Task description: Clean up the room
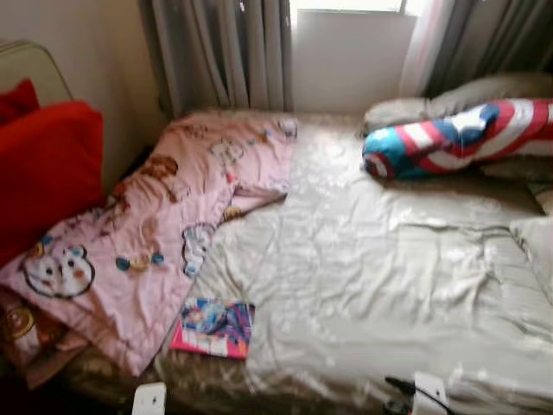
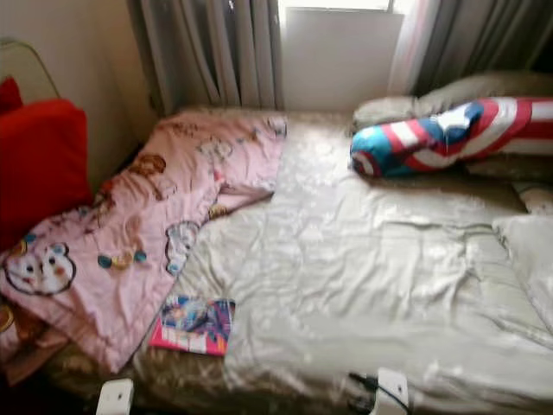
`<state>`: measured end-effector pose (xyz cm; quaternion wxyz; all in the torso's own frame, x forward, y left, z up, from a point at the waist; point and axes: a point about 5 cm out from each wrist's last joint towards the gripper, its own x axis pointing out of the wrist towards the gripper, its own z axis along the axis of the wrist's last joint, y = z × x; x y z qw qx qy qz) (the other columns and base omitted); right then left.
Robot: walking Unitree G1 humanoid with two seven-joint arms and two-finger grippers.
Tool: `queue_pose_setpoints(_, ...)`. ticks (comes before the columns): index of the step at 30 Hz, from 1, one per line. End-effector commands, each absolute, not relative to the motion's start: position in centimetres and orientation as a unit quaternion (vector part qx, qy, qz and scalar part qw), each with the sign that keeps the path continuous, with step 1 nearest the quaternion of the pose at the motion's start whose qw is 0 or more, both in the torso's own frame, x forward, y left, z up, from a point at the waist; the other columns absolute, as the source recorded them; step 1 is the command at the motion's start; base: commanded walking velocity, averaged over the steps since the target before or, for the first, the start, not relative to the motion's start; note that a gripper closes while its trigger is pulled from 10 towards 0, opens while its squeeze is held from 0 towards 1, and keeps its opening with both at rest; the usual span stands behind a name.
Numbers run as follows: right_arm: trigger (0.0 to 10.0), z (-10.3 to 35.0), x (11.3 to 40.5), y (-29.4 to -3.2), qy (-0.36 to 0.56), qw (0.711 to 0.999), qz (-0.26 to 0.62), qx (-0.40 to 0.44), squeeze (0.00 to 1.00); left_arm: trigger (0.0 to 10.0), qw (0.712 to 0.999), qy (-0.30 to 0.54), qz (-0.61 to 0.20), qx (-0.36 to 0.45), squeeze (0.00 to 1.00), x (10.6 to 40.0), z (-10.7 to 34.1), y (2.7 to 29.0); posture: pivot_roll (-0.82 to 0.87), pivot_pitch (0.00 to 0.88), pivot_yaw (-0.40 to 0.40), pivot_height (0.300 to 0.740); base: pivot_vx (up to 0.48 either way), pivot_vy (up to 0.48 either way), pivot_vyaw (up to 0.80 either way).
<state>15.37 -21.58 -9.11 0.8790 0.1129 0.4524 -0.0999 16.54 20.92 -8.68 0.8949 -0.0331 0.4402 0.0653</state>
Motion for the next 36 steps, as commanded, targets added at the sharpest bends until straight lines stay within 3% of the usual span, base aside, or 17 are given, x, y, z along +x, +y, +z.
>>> queue_pose_setpoints(1,10.0,-9.0,15.9,-21.2,0.448,0.882,-0.094,0.113,0.00,10.0,0.891,0.447,0.071,-0.026,0.00,16.2,-8.7,21.6,0.06,0.000,-0.008,0.740,0.000,0.480,0.00)
queue_pose_setpoints(12,10.0,-9.0,15.5,-21.6,0.450,0.880,-0.099,0.115,0.00,10.0,0.890,0.448,0.078,-0.030,0.00,16.1,-8.8,21.6,0.06,0.000,-0.009,0.740,0.000,0.480,0.00)
queue_pose_setpoints(23,10.0,-8.9,16.8,-19.0,0.441,0.886,-0.082,0.120,0.00,10.0,0.891,0.446,0.078,-0.031,0.00,16.3,-8.7,21.6,0.06,0.000,-0.011,0.740,0.000,0.480,0.00)
queue_pose_setpoints(31,10.0,-8.9,17.1,-18.0,0.439,0.887,-0.074,0.122,0.00,10.0,0.893,0.443,0.074,-0.029,0.00,16.6,-8.6,21.5,0.06,0.004,-0.010,0.740,0.000,0.000,0.00)
queue_pose_setpoints(36,10.0,-8.6,17.3,-19.7,0.432,0.891,-0.078,0.118,0.00,10.0,0.895,0.440,0.070,-0.029,0.00,17.0,-8.4,21.5,0.06,0.004,-0.006,0.740,0.000,0.000,0.00)
